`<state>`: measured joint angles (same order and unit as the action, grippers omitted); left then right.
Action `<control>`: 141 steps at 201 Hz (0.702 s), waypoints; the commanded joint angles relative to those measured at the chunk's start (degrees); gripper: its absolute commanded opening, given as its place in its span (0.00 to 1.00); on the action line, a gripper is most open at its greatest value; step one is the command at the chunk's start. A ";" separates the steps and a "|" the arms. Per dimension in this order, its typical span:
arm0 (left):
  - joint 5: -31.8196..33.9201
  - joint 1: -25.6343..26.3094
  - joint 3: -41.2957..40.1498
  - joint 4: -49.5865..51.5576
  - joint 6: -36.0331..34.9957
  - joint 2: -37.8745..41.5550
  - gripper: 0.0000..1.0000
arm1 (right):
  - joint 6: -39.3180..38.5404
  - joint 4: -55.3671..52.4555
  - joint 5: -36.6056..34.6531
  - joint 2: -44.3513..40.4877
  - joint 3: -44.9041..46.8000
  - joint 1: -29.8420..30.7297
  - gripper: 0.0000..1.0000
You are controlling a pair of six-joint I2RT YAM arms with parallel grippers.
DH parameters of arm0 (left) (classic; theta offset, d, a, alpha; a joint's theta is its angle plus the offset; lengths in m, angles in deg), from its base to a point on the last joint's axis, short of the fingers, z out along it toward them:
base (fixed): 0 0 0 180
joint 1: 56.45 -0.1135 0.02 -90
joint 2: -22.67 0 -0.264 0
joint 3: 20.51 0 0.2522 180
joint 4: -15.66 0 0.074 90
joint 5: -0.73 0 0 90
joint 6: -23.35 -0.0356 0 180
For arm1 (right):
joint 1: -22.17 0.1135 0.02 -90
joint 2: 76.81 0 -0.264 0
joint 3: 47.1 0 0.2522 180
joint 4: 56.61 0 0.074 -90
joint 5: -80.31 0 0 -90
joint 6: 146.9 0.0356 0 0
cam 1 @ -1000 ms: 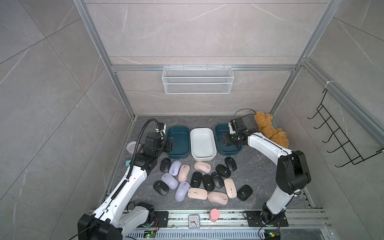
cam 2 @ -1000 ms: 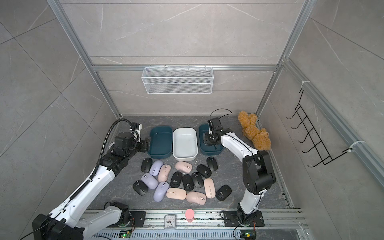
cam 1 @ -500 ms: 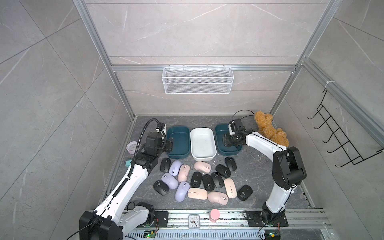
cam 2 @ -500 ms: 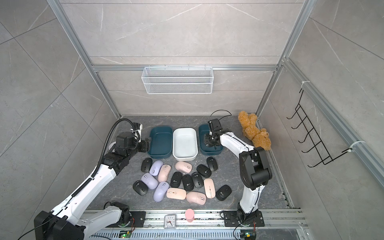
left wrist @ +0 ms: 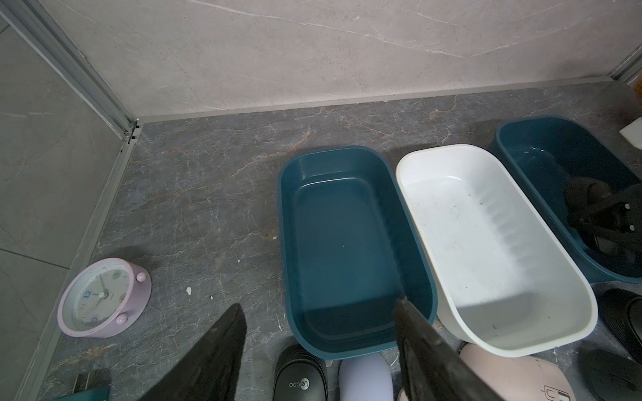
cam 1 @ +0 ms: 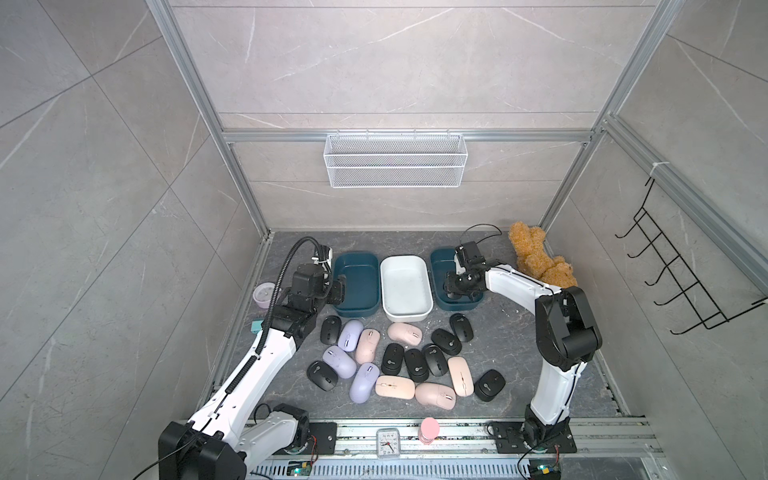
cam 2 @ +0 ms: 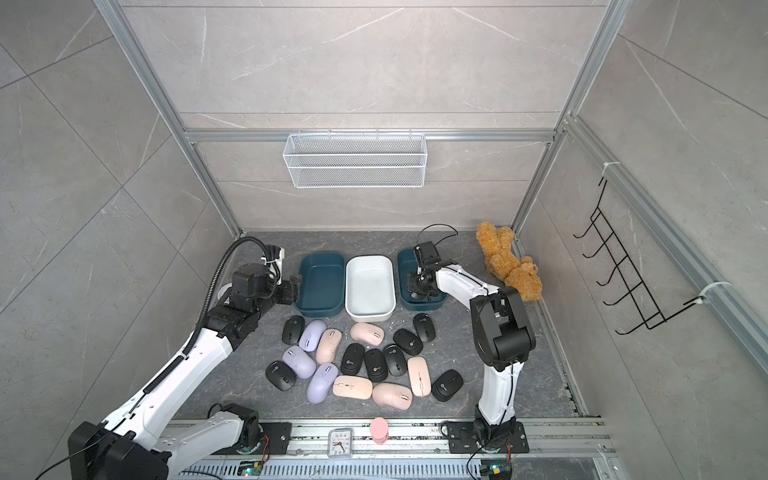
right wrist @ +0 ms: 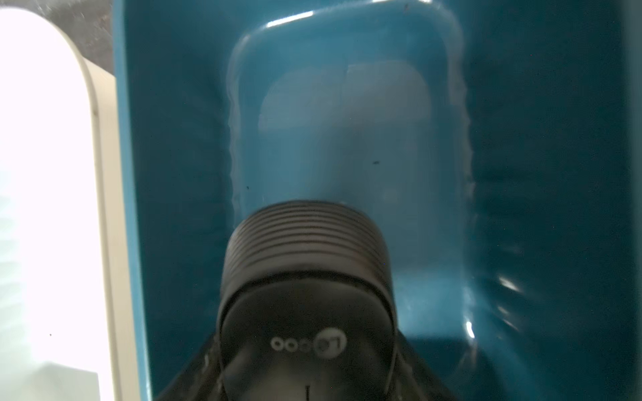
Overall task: Place the mice by color into the storage box
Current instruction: Place the mouse in the storage box.
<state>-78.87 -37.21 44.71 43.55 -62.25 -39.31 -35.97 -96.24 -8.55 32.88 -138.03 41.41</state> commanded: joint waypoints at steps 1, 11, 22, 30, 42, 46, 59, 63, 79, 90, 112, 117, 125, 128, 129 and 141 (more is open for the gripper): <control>0.86 -0.33 0.39 -0.83 -1.34 0.52 0.69 | 0.12 0.56 1.72 1.94 -1.57 0.06 0.45; 0.86 -0.32 0.39 -0.85 -1.47 0.38 0.69 | 0.28 0.56 1.67 2.27 -1.58 0.31 0.45; 0.94 -0.33 0.35 -0.84 -1.52 0.29 0.69 | 0.30 0.38 1.44 2.68 -1.59 0.76 0.46; 1.02 -0.30 0.39 -0.79 -1.45 0.27 0.69 | 0.21 0.38 1.35 2.80 -1.59 1.03 0.45; 0.94 -0.34 0.34 -0.72 -1.51 0.27 0.69 | 0.27 0.38 1.31 3.07 -1.50 1.39 0.45; 0.94 -0.27 0.35 -0.77 -1.57 0.19 0.69 | 0.28 0.42 1.29 3.14 -1.42 1.55 0.46; 0.95 -0.34 0.39 -0.77 -1.57 0.19 0.69 | 0.64 0.38 1.27 3.25 -1.28 1.64 0.46; 0.95 -0.34 0.46 -0.69 -1.55 0.24 0.69 | 0.73 0.39 1.31 3.25 -1.24 1.67 0.46; 0.99 -0.31 0.42 -0.60 -1.57 0.26 0.69 | 0.87 0.38 1.31 3.42 -1.15 1.99 0.47; 0.94 -0.35 0.48 -0.57 -1.46 0.30 0.69 | 1.04 0.38 1.31 3.47 -1.06 2.03 0.50; 0.94 -0.31 0.53 -0.59 -1.50 0.46 0.69 | 1.22 0.34 1.18 3.43 -1.19 2.03 0.61; 0.92 -0.28 0.55 -0.60 -1.45 0.55 0.69 | 1.30 0.29 0.99 3.35 -1.19 2.03 0.63; 0.94 -0.33 0.48 -0.60 -1.50 0.67 0.69 | 1.44 0.29 0.84 3.04 -1.32 2.02 0.70; 0.94 -0.32 0.47 -0.56 -1.46 0.70 0.69 | 1.48 0.29 0.73 2.83 -1.37 2.03 0.72; 0.94 -0.34 0.48 -0.58 -1.48 0.75 0.69 | 1.48 0.29 0.73 2.83 -1.37 2.03 0.72; 1.03 -0.34 0.48 -0.62 -1.50 0.89 0.69 | 1.62 0.37 0.40 1.90 -1.28 2.02 0.72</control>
<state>-78.87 -37.21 44.71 43.57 -62.40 -39.31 -35.27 -96.18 -7.76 35.61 -138.14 43.21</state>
